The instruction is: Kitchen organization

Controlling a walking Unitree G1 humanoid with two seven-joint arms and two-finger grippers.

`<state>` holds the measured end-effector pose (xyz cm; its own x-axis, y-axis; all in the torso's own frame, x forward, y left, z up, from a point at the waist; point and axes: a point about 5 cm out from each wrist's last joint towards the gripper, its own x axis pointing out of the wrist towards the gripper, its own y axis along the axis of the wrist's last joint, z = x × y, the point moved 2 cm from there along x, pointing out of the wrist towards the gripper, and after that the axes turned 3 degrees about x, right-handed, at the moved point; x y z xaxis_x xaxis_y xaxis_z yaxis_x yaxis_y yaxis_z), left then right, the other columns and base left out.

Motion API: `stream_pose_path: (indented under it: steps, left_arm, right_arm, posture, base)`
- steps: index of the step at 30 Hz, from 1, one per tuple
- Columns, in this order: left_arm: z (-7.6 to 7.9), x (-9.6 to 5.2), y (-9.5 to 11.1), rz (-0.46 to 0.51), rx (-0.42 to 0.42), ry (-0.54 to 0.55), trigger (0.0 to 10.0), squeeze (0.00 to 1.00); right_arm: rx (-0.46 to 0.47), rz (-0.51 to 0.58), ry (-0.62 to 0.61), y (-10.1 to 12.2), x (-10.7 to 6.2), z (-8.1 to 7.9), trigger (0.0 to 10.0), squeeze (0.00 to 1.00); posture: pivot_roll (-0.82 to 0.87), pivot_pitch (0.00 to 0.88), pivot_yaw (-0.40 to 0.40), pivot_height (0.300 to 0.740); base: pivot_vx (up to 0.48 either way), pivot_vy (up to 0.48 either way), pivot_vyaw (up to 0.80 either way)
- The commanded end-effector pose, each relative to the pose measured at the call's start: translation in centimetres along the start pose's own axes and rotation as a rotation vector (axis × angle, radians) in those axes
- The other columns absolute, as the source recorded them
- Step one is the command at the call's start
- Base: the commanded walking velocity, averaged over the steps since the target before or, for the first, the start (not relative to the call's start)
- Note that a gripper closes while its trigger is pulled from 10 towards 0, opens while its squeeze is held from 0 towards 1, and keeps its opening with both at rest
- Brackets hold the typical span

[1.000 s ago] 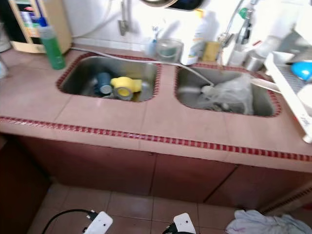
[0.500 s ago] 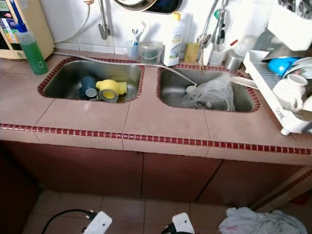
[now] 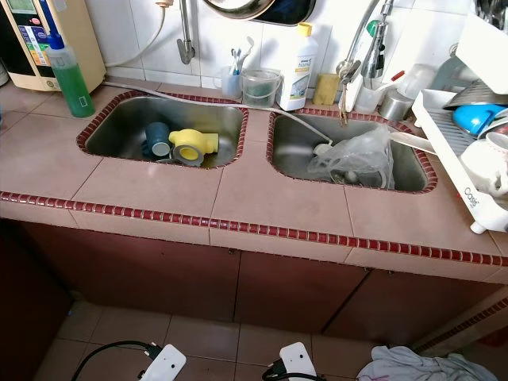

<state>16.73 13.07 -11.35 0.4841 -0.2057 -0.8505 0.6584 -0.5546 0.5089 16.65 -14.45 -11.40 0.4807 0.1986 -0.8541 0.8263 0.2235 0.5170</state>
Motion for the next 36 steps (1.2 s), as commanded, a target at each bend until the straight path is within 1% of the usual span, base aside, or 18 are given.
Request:
stream_pose_path:
  steps: [1,16,17,19,21,26,30,36]
  left_arm:
    - [0.20,0.03,0.10,0.002,0.013,-0.011,10.0,0.00]
    - [0.22,0.03,0.13,0.003,0.021,-0.020,10.0,0.00]
    - [0.19,0.04,0.09,-0.002,0.034,-0.016,10.0,0.00]
    - [0.16,0.04,0.07,-0.005,0.033,-0.013,10.0,0.00]
    - [0.12,0.03,0.08,-0.003,0.005,-0.012,10.0,0.00]
    - [0.06,0.02,0.05,-0.003,0.003,-0.011,10.0,0.00]
    - [0.08,0.02,-0.04,-0.011,0.013,-0.019,10.0,0.00]
    - [0.13,0.01,-0.10,-0.012,0.003,-0.023,10.0,0.00]
  right_arm:
    - [0.002,-0.012,-0.011,-0.32,-0.06,0.16,10.0,0.00]
    - [0.000,-0.007,-0.009,-0.38,-0.11,0.22,10.0,0.00]
    - [0.001,-0.007,-0.009,-0.46,-0.13,0.21,10.0,0.00]
    - [0.001,-0.007,-0.008,-0.56,-0.15,0.19,10.0,0.00]
    - [0.002,-0.005,-0.005,-0.60,-0.15,0.09,10.0,0.00]
    - [0.003,0.002,0.001,-0.51,-0.12,-0.07,10.0,0.00]
    - [0.003,0.007,0.003,-0.40,-0.12,-0.05,10.0,0.00]
    - [0.006,0.008,0.001,-0.34,-0.14,0.12,10.0,0.00]
  posture:
    - [0.09,0.000,-0.053,0.740]
    - [0.09,0.000,-0.050,0.740]
    - [0.09,0.000,-0.048,0.740]
    - [0.09,0.000,-0.048,0.740]
    - [0.09,0.000,-0.048,0.740]
    - [0.09,0.000,-0.046,0.740]
    - [0.09,0.000,-0.046,0.740]
    - [0.09,0.000,-0.047,0.740]
  base:
    - [0.000,0.000,0.00]
    - [0.000,-0.474,0.00]
    - [0.000,-0.454,0.00]
    - [0.000,0.000,0.00]
    - [0.000,0.000,0.00]
    - [0.000,0.000,0.00]
    - [0.000,0.000,0.00]
    - [0.000,0.000,0.00]
